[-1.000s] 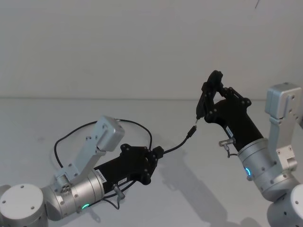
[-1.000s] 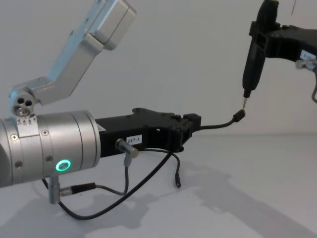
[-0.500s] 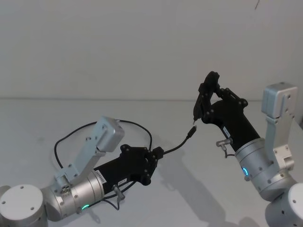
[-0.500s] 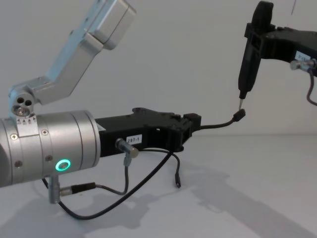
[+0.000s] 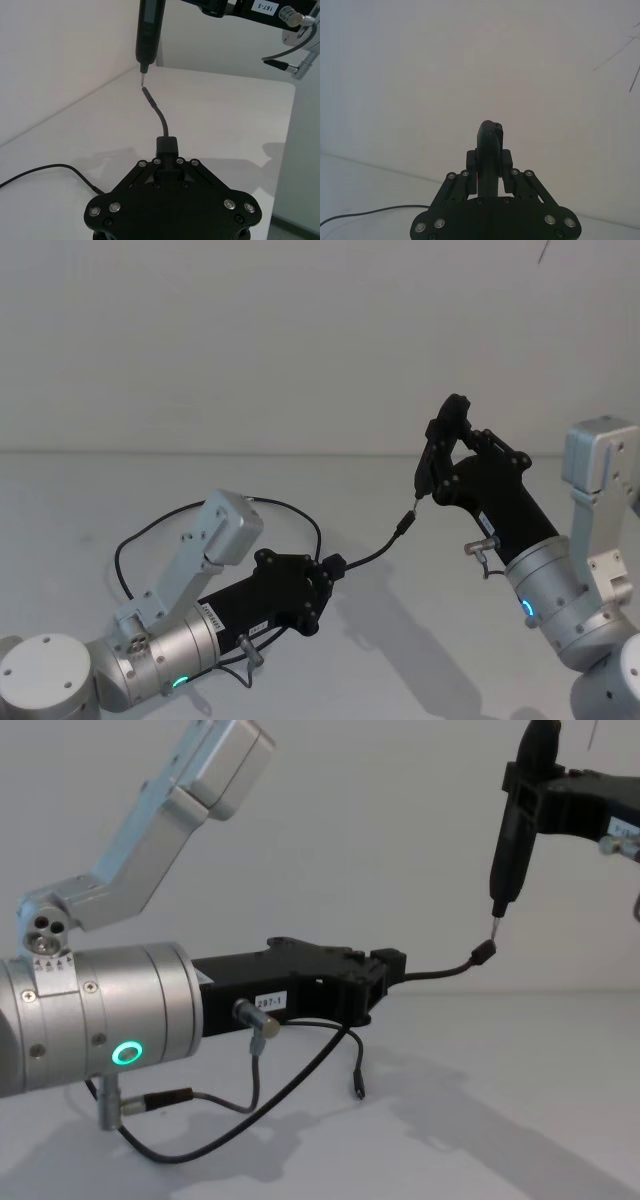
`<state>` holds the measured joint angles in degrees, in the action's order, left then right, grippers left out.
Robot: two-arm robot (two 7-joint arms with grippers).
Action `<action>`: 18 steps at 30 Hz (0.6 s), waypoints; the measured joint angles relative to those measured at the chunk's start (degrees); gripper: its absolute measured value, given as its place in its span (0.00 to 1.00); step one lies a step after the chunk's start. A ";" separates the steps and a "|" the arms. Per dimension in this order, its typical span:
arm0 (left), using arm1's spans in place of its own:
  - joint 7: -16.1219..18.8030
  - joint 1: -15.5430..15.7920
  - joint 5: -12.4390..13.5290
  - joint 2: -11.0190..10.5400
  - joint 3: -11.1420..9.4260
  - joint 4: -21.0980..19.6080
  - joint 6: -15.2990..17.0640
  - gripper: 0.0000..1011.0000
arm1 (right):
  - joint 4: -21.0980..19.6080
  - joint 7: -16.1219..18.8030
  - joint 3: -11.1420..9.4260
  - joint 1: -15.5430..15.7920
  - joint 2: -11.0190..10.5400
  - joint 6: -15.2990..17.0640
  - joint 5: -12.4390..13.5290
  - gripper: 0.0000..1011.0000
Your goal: Pick up the data cable with the one hand.
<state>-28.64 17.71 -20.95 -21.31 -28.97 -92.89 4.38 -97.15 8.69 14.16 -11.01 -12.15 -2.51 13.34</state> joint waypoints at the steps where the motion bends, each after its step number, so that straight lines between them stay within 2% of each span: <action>1: 0.00 0.00 0.00 0.00 0.00 0.00 0.00 0.00 | -0.15 0.04 -0.06 0.07 0.00 0.10 0.00 0.28; 18: 0.00 0.00 0.01 0.00 0.00 0.00 0.00 0.00 | -2.67 1.59 -0.61 1.76 0.23 2.05 0.96 0.28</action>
<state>-28.63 17.71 -20.94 -21.31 -28.97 -92.88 4.38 -99.82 10.28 13.55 -9.25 -11.92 -0.46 14.30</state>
